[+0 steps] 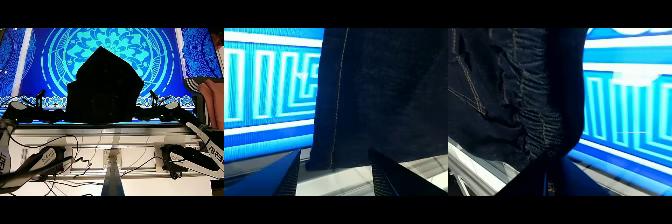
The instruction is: Fold the clothes and pants, and hang the long-sleeved shirts on hangers.
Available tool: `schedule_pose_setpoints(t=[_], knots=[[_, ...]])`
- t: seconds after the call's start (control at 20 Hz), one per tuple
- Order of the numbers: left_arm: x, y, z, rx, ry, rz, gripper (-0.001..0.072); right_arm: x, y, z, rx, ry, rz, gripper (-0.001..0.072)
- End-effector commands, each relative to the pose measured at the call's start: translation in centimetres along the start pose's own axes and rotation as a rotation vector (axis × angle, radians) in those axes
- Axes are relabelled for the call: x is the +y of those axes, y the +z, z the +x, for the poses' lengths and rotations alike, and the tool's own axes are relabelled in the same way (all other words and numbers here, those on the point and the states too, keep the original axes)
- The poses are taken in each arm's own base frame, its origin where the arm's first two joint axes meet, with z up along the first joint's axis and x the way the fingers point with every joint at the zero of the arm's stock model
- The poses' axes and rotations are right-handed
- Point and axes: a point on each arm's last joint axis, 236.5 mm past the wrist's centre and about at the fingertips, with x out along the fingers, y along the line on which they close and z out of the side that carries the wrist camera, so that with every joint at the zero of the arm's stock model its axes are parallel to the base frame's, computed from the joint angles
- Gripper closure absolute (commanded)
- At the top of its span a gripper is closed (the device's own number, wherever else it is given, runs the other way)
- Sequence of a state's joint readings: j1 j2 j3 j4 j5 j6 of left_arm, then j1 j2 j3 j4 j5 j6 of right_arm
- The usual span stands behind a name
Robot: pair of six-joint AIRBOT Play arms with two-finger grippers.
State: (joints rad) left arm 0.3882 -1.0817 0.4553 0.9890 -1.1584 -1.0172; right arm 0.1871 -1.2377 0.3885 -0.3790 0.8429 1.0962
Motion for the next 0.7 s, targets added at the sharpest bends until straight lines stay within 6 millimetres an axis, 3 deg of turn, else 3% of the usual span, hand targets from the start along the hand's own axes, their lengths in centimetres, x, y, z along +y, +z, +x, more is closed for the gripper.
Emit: schedule_pose_setpoints(t=[0.0, 0.15, 0.2, 0.3, 0.35, 0.5, 0.65], knots=[[0.4, -0.5, 1.1, 0.031, 0.005, -0.006, 0.0207, 0.1, 0.0, 0.0, 0.002, 0.003, -0.001, 0.0679], [0.8, -0.6, 2.5, 0.066, 0.018, 0.009, 0.0213, 0.3, -0.3, 0.0, 0.014, 0.011, -0.001, 0.0679], [0.5, -0.7, 2.9, 0.077, 0.007, 0.011, 0.0275, 0.4, -0.4, 0.0, 0.020, 0.013, -0.001, 0.0679], [-0.9, -0.7, 3.4, 0.084, -0.022, 0.071, 0.0586, 0.5, -0.6, 0.0, 0.024, 0.016, -0.002, 0.0679], [-1.4, -0.4, 3.4, 0.082, -0.032, 0.109, 0.0681, 0.6, -0.6, -0.1, 0.025, 0.019, -0.011, 0.0679], [-3.2, 1.4, 1.7, 0.071, -0.060, 0.198, 0.0683, 2.8, -0.5, -1.0, 0.026, 0.068, -0.136, 0.0680], [-6.4, 6.4, -3.7, -0.062, -0.048, 0.335, 0.0683, 9.1, 1.1, -3.9, -0.008, 0.174, -0.306, 0.0680]])
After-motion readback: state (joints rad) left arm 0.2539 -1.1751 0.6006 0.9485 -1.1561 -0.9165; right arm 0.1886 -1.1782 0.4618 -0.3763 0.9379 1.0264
